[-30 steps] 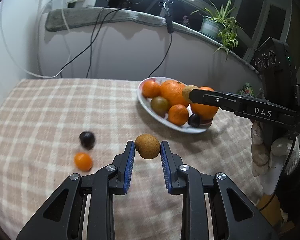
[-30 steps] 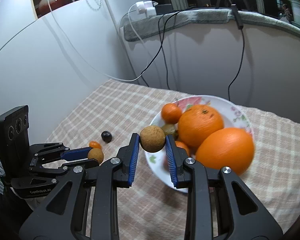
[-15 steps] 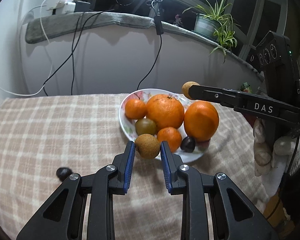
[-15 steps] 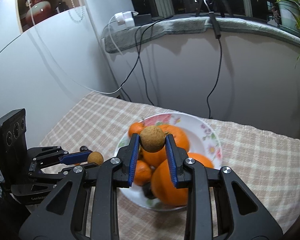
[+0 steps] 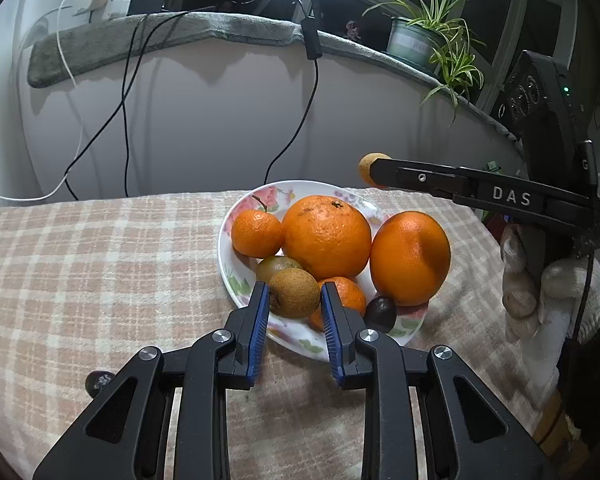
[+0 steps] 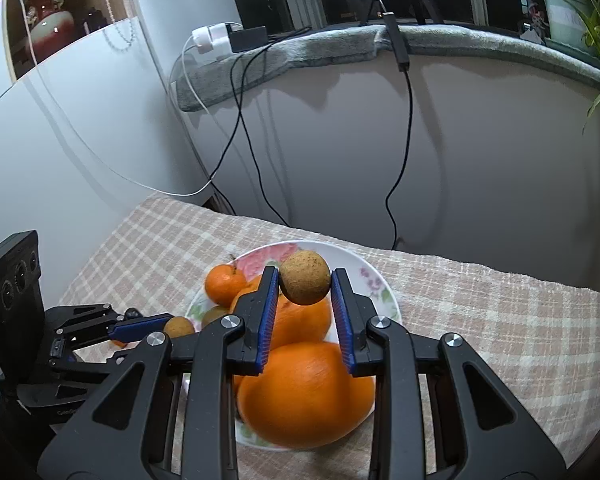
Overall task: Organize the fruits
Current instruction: 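Open both tools to drop the tan fruit and kiwi onto the plate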
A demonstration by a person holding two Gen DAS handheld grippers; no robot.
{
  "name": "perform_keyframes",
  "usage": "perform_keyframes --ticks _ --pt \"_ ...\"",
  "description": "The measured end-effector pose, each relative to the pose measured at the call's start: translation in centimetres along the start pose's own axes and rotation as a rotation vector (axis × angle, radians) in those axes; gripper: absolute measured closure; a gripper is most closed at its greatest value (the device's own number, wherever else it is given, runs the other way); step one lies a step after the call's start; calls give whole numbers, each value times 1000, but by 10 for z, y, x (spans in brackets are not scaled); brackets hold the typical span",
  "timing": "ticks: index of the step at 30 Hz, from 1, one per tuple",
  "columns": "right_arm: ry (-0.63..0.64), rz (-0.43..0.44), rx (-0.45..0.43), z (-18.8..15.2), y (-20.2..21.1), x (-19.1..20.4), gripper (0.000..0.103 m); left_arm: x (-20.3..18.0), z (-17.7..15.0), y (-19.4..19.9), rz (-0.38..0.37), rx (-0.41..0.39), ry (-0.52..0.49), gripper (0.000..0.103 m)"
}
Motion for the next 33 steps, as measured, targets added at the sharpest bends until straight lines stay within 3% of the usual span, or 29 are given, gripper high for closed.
perform_keyframes --ticks 17,18,19,20,22,26,33 --pt "-23 -20 5 0 -6 -12 75 -3 4 -4 -3 4 -9 78" --pt "-22 -20 6 0 -6 -12 72 -4 4 -4 -3 1 -13 78" --pt "-23 -20 5 0 -6 -12 62 -5 4 -3 -3 -1 -19 74" --pt "-21 -22 2 0 -5 -12 56 -6 4 -2 0 -2 -22 63" --pt "-19 -27 -7 0 -3 -11 38 -7 4 -1 -2 -8 -25 53" --pt "-21 -29 -22 1 1 -9 31 -7 5 1 1 -11 -18 40" --pt "-15 -39 -37 2 5 -4 20 -7 5 4 8 -12 -12 40"
Point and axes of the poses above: each gripper's, at about its wrist camera, not at the fingertips, and y roughly against the way its jaws point, x to its left, z to its top, the point moved 1 cm from there along -y, roughly the way its jaws point, and after that the axes turned 11 degrees about z, right-handed, at the moved point
